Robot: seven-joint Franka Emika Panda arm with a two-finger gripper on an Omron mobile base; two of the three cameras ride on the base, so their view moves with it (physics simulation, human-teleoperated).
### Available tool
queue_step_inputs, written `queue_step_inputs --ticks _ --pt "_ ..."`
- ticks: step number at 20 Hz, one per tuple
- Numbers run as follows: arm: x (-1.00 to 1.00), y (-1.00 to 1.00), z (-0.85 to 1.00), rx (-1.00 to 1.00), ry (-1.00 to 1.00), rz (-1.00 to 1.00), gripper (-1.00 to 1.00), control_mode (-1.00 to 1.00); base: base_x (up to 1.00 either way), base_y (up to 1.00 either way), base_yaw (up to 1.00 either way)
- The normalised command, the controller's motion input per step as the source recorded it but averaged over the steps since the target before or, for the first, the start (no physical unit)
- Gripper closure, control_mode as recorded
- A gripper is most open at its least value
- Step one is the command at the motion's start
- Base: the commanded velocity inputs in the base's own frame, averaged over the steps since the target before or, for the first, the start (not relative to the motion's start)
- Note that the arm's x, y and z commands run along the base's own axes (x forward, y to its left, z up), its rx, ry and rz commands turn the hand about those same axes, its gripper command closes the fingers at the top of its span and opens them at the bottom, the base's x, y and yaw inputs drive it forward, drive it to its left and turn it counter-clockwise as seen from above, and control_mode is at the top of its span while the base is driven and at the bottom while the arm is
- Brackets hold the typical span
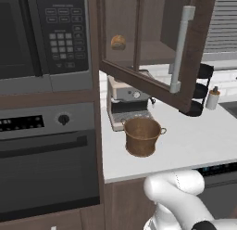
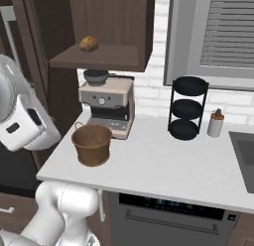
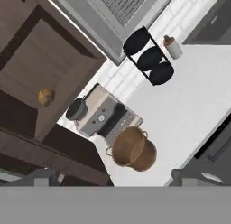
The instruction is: Open the cabinet, pick up the bread from the cabinet and place it in the basket. Then move the basket to the dining counter.
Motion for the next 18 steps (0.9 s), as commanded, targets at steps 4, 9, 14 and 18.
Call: queue_step_inputs --ticks 4,9,14,18 --pt "0.74 -0.16 -0.73 0.80 0.31 0.43 -1.00 -1.00 0.00 0.00 0.00" --pt "0.99 0.15 -0.46 0.68 0.32 0.53 -1.00 -1.00 0.00 0.00 0.00" --pt "1.00 0.51 -0.10 0.36 0.32 0.57 -1.00 -1.00 0.00 0.00 0.00" --pt "0.72 0.74 0.00 0.05 0.09 0.47 -1.00 -1.00 0.00 0.00 0.00"
